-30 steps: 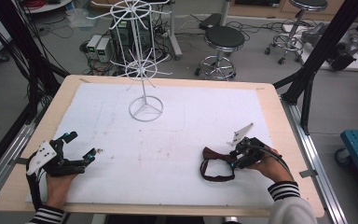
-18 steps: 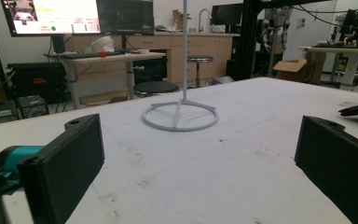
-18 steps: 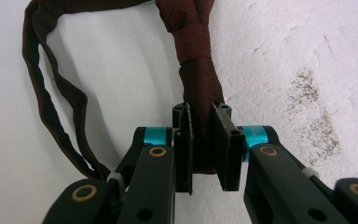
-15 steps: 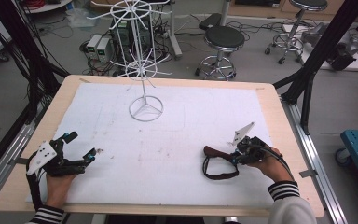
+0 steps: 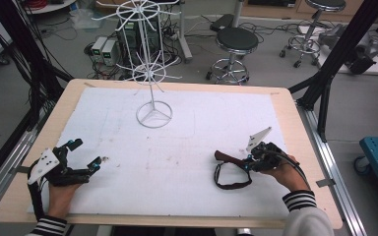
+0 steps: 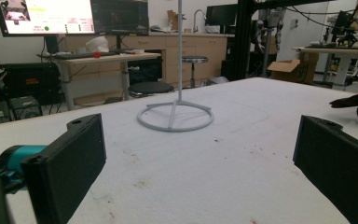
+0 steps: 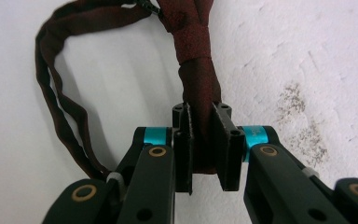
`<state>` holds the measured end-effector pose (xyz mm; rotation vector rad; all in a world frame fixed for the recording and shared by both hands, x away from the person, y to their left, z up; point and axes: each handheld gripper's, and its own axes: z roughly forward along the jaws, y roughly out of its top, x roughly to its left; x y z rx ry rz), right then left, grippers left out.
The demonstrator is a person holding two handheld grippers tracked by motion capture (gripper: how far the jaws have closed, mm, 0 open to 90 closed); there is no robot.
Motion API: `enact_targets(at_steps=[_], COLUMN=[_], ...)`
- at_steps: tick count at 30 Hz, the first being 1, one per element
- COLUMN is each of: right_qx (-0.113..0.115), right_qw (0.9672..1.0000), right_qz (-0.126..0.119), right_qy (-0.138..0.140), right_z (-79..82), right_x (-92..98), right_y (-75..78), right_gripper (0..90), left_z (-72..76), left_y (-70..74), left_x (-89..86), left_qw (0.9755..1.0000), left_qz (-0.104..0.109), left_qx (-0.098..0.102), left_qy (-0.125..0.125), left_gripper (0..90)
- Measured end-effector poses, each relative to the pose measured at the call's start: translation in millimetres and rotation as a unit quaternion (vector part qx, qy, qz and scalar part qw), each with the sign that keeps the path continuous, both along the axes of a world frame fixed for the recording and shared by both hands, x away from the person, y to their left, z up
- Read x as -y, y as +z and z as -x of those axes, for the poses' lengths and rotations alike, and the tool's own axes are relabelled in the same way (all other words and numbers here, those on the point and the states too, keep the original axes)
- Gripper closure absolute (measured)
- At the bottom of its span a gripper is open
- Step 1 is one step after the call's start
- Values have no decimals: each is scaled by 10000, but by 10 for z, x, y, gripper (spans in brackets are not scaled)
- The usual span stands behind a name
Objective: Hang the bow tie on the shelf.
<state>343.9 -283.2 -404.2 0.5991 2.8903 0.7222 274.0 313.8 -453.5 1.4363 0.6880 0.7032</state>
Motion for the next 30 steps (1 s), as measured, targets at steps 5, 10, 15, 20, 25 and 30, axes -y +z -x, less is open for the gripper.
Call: enact_targets(at_steps=[5, 10, 15, 20, 25, 30], right_qx=[93, 127, 179, 279, 392, 479], right_qw=[9995, 9986, 9968, 9940, 9904, 9871], right_qz=[-304, -506, -784, -1055, -1317, -1508], right_qy=[-25, -11, 37, 87, 142, 244], right_z=[-2, -2, -5, -2, -4, -20], right_x=[-3, -23, -76, -129, -206, -314], right_y=[51, 88, 132, 186, 224, 291], right_gripper=[800, 800, 800, 800, 800, 800], left_z=[-21, -26, -54, -108, -145, -214], left_y=[9, 28, 91, 249, 331, 468], left_x=[-16, -37, -46, -25, 10, 81], left_qw=[9999, 9997, 9994, 9983, 9973, 9944], left_qz=[15, -54, -86, -223, -256, -370], left_qx=[-111, -175, -264, -344, -400, -516], left_qy=[-74, -145, -230, -425, -568, -846], left_gripper=[17, 17, 17, 17, 17, 17])
